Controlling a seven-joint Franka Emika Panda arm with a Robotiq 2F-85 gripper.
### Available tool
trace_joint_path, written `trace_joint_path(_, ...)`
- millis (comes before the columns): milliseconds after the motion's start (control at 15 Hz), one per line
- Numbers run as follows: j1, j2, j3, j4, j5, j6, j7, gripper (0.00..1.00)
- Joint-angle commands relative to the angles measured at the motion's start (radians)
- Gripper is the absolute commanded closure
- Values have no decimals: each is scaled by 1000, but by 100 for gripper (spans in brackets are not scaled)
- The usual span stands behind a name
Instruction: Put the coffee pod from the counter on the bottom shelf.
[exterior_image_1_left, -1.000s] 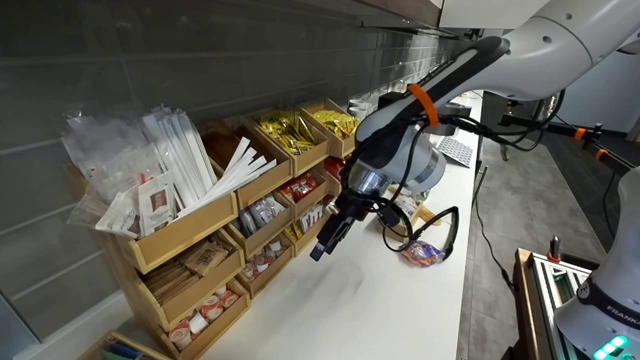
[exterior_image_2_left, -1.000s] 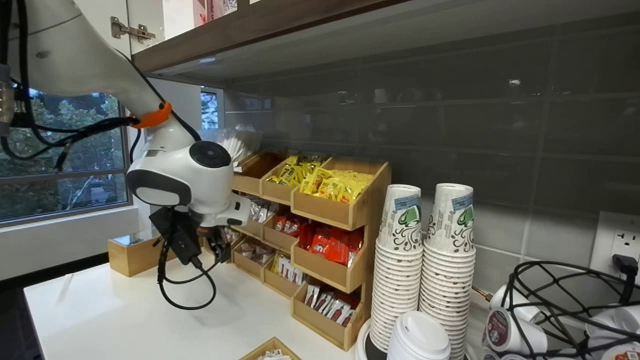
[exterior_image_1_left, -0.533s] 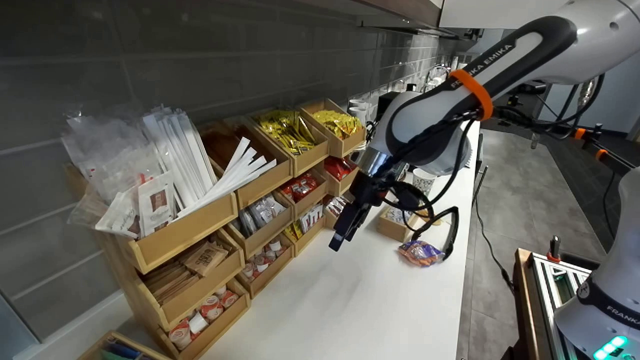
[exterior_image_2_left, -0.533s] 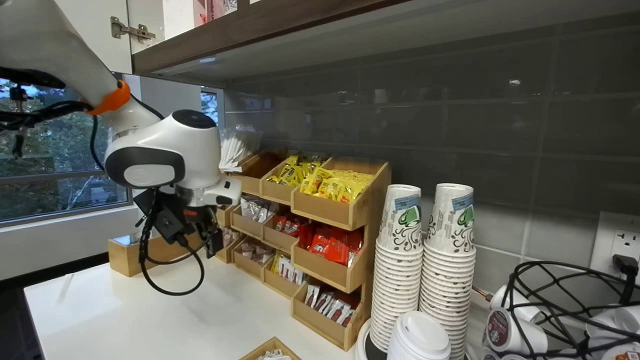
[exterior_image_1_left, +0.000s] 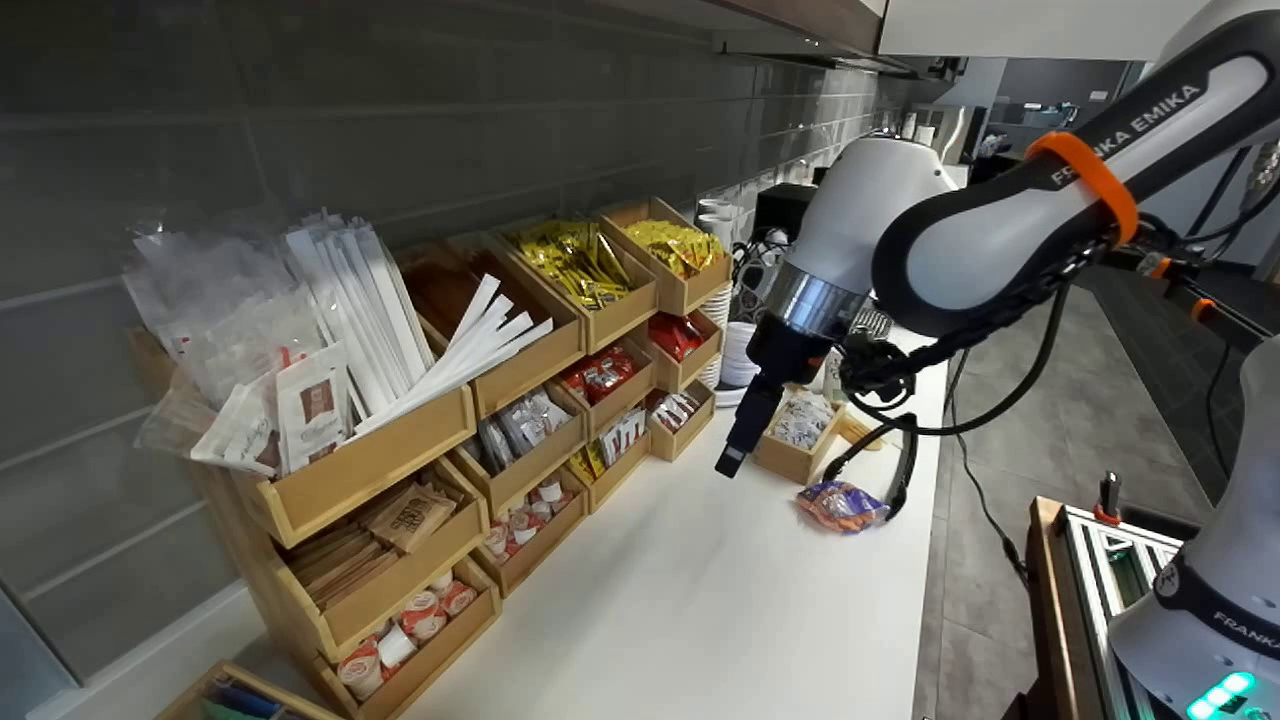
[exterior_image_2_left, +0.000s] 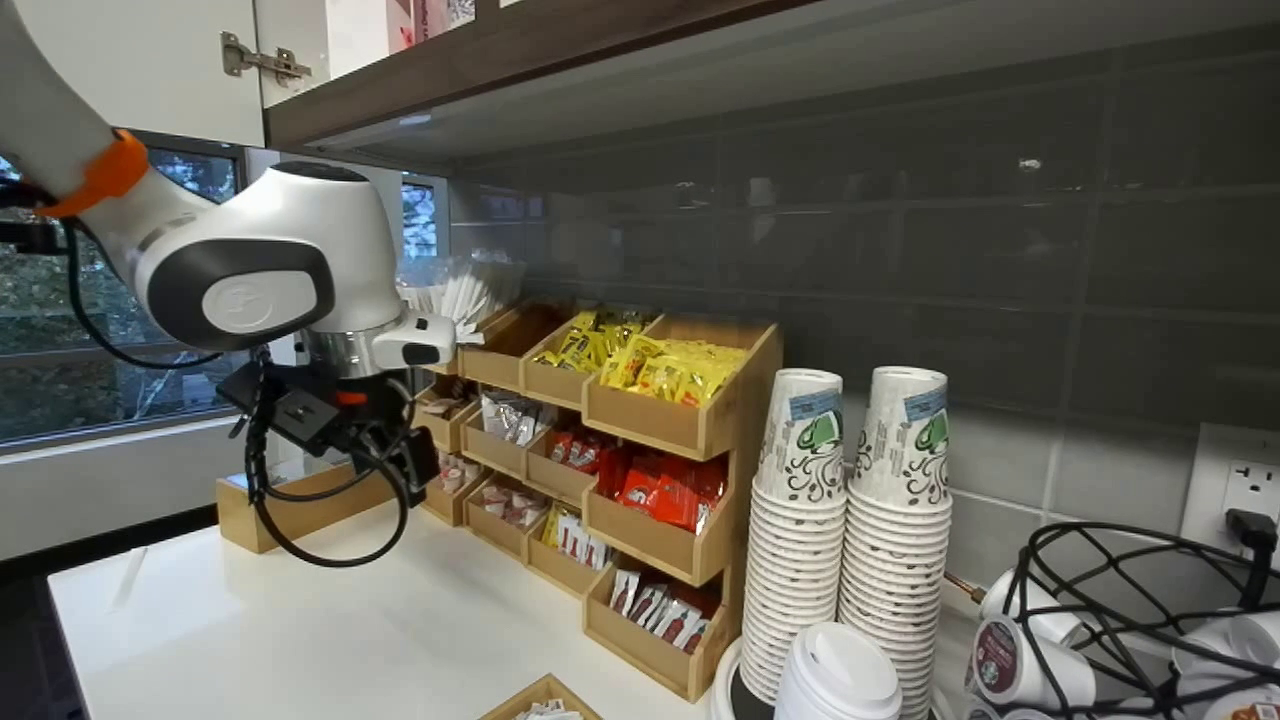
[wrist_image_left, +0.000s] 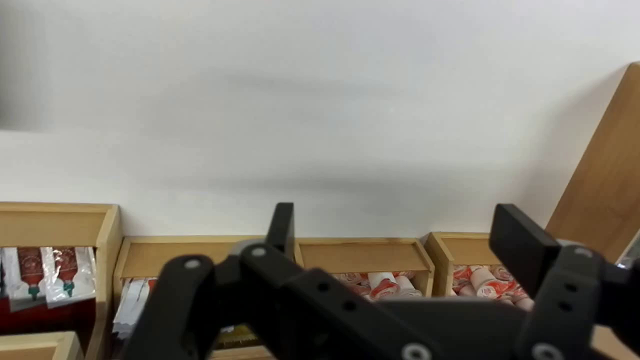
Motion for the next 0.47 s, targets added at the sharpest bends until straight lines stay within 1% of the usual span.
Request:
trace_joint_path(0, 3, -143, 3, -106, -73, 54, 38, 0)
trace_joint_path(67, 7, -170, 0, -125, -71, 85, 35, 0)
trace_joint_path(133, 19, -83, -18, -49, -49, 39, 13, 0)
trace_joint_path(267, 25, -132, -23, -81, -60, 60, 17, 0)
trace_joint_path(400, 26, -153, -25, -95, -63, 60, 18, 0)
